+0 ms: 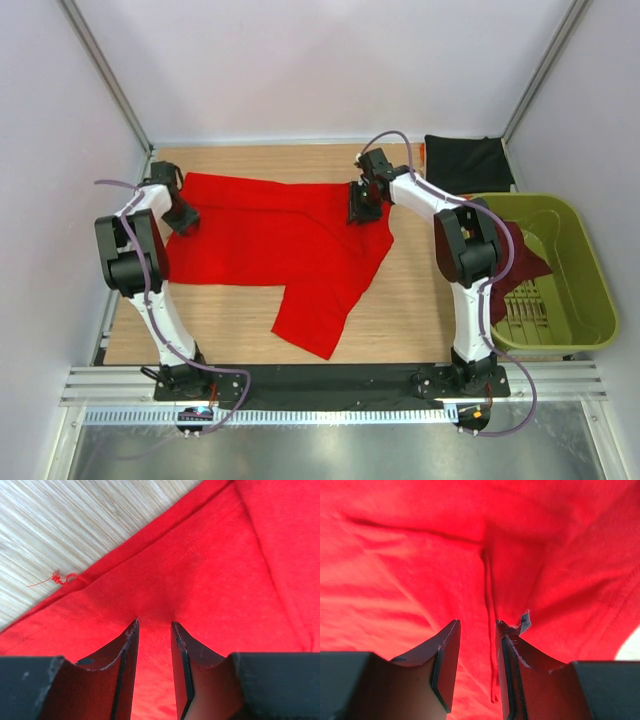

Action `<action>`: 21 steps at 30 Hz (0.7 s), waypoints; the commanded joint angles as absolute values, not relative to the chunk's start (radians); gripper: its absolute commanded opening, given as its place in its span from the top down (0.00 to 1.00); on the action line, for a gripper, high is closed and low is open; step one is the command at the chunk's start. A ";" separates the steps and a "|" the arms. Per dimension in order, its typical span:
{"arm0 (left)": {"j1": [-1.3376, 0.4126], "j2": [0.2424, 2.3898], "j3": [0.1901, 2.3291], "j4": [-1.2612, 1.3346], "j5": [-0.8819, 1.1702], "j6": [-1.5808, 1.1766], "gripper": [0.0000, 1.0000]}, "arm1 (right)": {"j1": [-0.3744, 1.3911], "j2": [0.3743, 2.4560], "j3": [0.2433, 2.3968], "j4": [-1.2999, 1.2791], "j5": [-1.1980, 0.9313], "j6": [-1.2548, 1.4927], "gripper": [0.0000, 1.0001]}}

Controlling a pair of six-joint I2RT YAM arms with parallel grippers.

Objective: Fold and stack the t-shirts
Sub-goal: Fold the tshirt

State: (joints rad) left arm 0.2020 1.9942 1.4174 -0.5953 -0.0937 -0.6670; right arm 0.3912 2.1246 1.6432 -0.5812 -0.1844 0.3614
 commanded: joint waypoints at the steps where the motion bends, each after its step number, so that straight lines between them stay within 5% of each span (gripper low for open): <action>1: 0.209 2.011 1.445 -0.568 -0.098 -0.632 0.67 | 0.408 2.048 1.626 -0.650 -0.103 0.288 0.59; 16: 0.210 2.060 1.457 -0.575 -0.118 -0.598 0.69 | 0.446 2.033 1.563 -0.649 -0.132 0.305 0.60; 20: 0.210 2.059 1.457 -0.580 -0.129 -0.591 0.69 | 0.445 2.034 1.565 -0.655 -0.118 0.304 0.71; 21: 0.210 2.059 1.456 -0.580 -0.135 -0.589 0.69 | 0.446 2.031 1.566 -0.660 -0.106 0.302 0.81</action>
State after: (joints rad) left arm 0.2028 2.0274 1.4467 -0.5949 -0.0978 -0.6147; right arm 0.4393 2.0876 1.5642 -0.6544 -0.1211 0.2989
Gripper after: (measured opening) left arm 0.314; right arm 0.252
